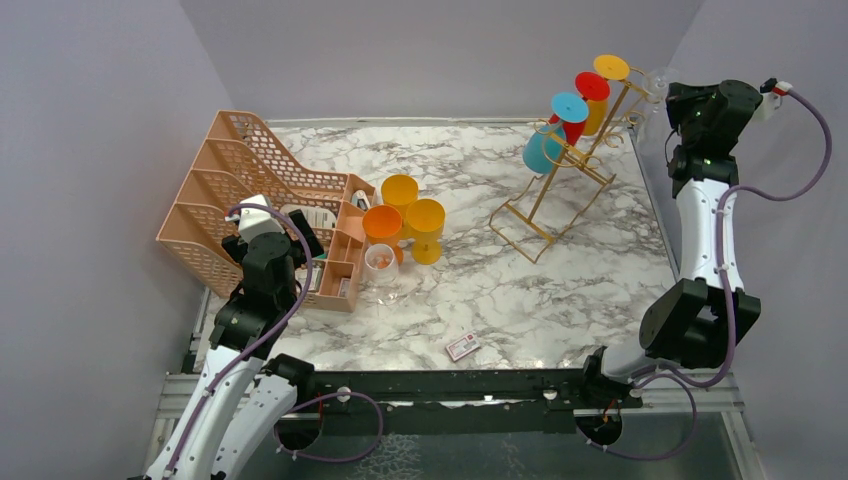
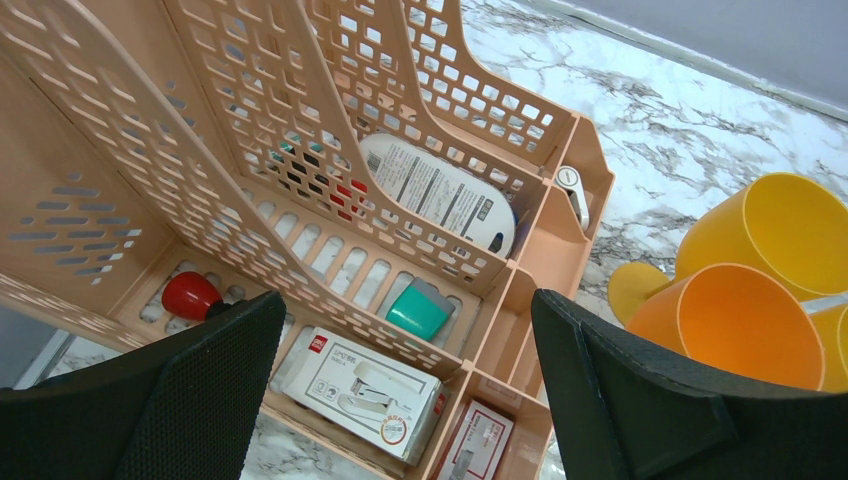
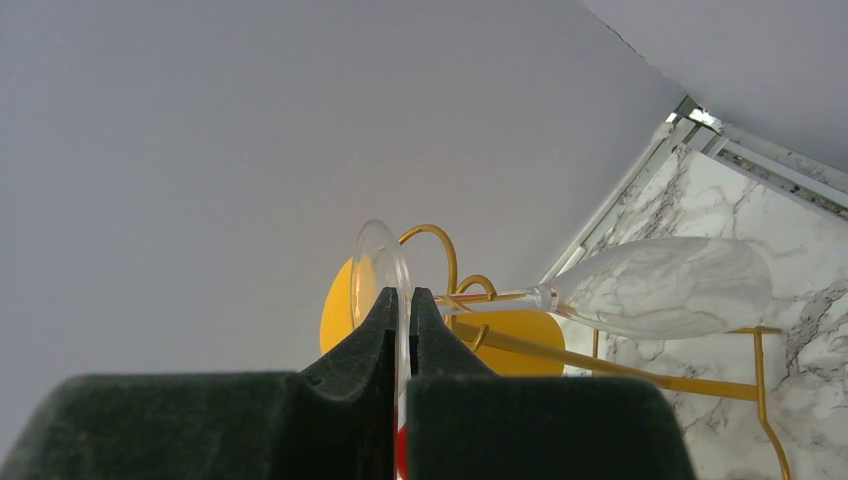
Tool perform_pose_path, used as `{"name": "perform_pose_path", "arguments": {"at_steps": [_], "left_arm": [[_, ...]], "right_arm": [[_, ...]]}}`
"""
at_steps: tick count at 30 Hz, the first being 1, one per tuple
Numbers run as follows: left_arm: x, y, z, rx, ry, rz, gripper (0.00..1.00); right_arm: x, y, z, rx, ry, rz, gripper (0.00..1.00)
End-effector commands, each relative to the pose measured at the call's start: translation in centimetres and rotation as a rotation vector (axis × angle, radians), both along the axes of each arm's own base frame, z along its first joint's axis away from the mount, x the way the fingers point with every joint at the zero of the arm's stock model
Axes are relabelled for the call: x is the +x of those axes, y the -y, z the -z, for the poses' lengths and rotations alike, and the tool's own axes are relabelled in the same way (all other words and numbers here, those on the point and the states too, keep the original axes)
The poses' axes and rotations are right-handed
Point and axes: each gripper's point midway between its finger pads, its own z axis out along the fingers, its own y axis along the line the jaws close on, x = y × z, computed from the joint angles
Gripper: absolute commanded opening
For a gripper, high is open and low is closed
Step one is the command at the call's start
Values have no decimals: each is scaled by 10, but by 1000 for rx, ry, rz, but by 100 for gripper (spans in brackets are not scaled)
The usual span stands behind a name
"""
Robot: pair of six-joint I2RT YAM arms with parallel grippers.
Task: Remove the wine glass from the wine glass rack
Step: Pick up the wine glass from the wine rack.
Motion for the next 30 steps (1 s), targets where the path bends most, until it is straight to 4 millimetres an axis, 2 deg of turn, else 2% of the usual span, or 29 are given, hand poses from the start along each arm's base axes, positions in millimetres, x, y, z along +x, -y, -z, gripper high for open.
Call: {"name": "perform_pose_path", "arguments": {"at_steps": [1,6,15,23,30], "left_arm": [[-1,0,-1,1,1,8,99],[-1,0,-1,1,1,10,99],[0,0,0,5,-2,8,99],[1,1,2,8,-11,11,99],[2,2,2,9,-17,17,99]], "right_arm": [[-16,13,-27,-52,65,80,1],[-13,17,-14,-20,26,100,1],[-10,24,-11,-19,3,127,1],[-7,16,2,42,-11,67,1],[-19,23,-8,11,-3,117,1]]}}
